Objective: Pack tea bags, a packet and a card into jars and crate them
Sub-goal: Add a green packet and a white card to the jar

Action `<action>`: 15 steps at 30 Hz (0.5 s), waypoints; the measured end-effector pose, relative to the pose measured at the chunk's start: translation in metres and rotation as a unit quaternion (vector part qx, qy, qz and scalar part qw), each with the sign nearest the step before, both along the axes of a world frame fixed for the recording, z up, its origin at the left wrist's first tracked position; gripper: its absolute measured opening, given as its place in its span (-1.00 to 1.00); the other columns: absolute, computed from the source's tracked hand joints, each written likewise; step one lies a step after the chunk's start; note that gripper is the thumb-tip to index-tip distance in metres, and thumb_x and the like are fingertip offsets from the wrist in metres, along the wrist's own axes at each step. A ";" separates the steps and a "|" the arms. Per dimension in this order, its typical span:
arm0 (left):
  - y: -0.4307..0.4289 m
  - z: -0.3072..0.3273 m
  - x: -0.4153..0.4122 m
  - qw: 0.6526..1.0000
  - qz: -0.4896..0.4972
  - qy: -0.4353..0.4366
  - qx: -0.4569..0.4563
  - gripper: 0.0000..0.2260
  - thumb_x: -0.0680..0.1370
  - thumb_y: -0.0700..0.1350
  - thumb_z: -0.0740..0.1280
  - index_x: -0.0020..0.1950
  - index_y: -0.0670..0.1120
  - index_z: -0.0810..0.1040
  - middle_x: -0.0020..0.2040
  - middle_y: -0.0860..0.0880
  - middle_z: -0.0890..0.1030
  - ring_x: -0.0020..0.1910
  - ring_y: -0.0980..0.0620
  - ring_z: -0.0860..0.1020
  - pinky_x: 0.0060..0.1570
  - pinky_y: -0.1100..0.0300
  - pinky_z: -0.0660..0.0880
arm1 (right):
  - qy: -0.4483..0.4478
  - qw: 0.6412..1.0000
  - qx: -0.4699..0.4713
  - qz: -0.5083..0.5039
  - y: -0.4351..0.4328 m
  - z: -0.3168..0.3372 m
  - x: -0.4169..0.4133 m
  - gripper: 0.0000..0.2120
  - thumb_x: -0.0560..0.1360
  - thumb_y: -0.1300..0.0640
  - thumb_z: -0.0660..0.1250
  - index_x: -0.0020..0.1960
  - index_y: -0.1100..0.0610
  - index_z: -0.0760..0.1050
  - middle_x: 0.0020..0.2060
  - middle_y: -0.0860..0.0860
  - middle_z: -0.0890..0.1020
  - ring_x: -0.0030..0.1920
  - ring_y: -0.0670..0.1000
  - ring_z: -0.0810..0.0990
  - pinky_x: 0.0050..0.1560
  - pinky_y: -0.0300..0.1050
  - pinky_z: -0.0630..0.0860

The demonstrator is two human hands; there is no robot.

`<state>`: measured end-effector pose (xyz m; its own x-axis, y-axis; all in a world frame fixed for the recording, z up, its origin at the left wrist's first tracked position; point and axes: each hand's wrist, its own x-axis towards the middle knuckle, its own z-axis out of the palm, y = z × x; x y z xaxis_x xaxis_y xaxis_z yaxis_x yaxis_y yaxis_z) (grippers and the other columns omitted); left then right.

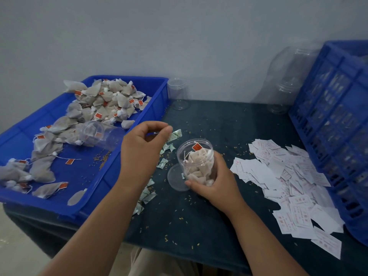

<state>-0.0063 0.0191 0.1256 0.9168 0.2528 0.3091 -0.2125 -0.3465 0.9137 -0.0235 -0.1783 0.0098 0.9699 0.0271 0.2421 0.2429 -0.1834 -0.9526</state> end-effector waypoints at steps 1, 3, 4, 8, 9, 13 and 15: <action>-0.005 0.002 0.000 1.000 -0.017 0.002 0.018 -0.93 0.52 0.06 0.54 -0.03 0.14 0.69 -0.08 0.26 0.71 -0.11 0.28 0.67 -0.17 0.49 0.51 | -0.003 1.000 0.000 0.002 0.000 -0.001 0.000 -0.24 0.31 -0.09 0.75 0.41 -0.23 0.48 0.27 -0.15 0.71 0.25 -0.06 0.73 0.24 0.10 0.70; -0.015 0.004 0.000 0.995 -0.055 0.002 0.082 -0.88 0.51 0.02 0.56 -0.01 0.14 0.67 -0.10 0.24 0.70 -0.13 0.30 0.66 -0.20 0.49 0.50 | -0.007 1.000 0.002 0.004 0.000 -0.003 0.001 -0.24 0.33 -0.06 0.75 0.43 -0.21 0.48 0.26 -0.13 0.71 0.24 -0.03 0.73 0.23 0.16 0.70; -0.019 0.004 0.000 0.990 -0.069 -0.002 0.122 -0.84 0.49 0.00 0.58 0.01 0.13 0.66 -0.12 0.21 0.69 -0.12 0.29 0.65 -0.18 0.47 0.51 | -0.006 1.000 0.003 0.004 0.000 -0.004 0.000 -0.24 0.33 -0.06 0.75 0.43 -0.21 0.48 0.26 -0.13 0.71 0.24 -0.02 0.74 0.22 0.18 0.71; -0.027 0.006 -0.003 0.968 -0.098 0.007 0.230 -0.73 0.45 0.08 0.59 0.09 0.19 0.62 -0.21 0.22 0.65 -0.16 0.24 0.62 -0.12 0.31 0.57 | -0.012 1.000 0.002 -0.006 -0.002 -0.005 0.001 -0.21 0.31 -0.06 0.75 0.44 -0.20 0.47 0.24 -0.12 0.72 0.20 -0.01 0.75 0.18 0.22 0.72; -0.027 0.008 -0.002 0.960 -0.097 0.015 0.262 -0.70 0.45 0.12 0.58 0.15 0.21 0.63 -0.22 0.26 0.65 -0.16 0.25 0.62 -0.01 0.22 0.58 | -0.012 1.000 0.007 -0.006 -0.002 -0.005 0.001 -0.21 0.31 -0.06 0.76 0.45 -0.19 0.47 0.24 -0.10 0.72 0.20 0.01 0.76 0.18 0.24 0.71; -0.023 0.013 0.001 0.934 -0.134 0.050 0.328 -0.65 0.55 0.15 0.47 0.33 0.21 0.62 -0.20 0.33 0.69 -0.11 0.34 0.63 0.20 0.08 0.58 | -0.016 1.000 0.016 -0.004 -0.002 -0.003 0.001 -0.19 0.32 -0.08 0.76 0.47 -0.18 0.46 0.26 -0.08 0.71 0.21 0.04 0.76 0.19 0.27 0.70; -0.021 0.011 0.000 0.950 -0.144 0.025 0.275 -0.77 0.65 0.08 0.36 0.29 0.18 0.65 -0.17 0.31 0.70 -0.30 0.35 0.60 -0.22 0.41 0.54 | -0.018 1.000 0.020 -0.008 -0.002 -0.001 0.000 -0.20 0.32 -0.10 0.76 0.46 -0.19 0.46 0.26 -0.11 0.71 0.21 0.01 0.75 0.21 0.25 0.70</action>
<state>-0.0065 -0.0021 0.1366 0.9404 -0.1982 0.2764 -0.3323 -0.7079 0.6232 -0.0231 -0.1801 0.0090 0.9607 0.0014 0.2774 0.2745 -0.1504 -0.9498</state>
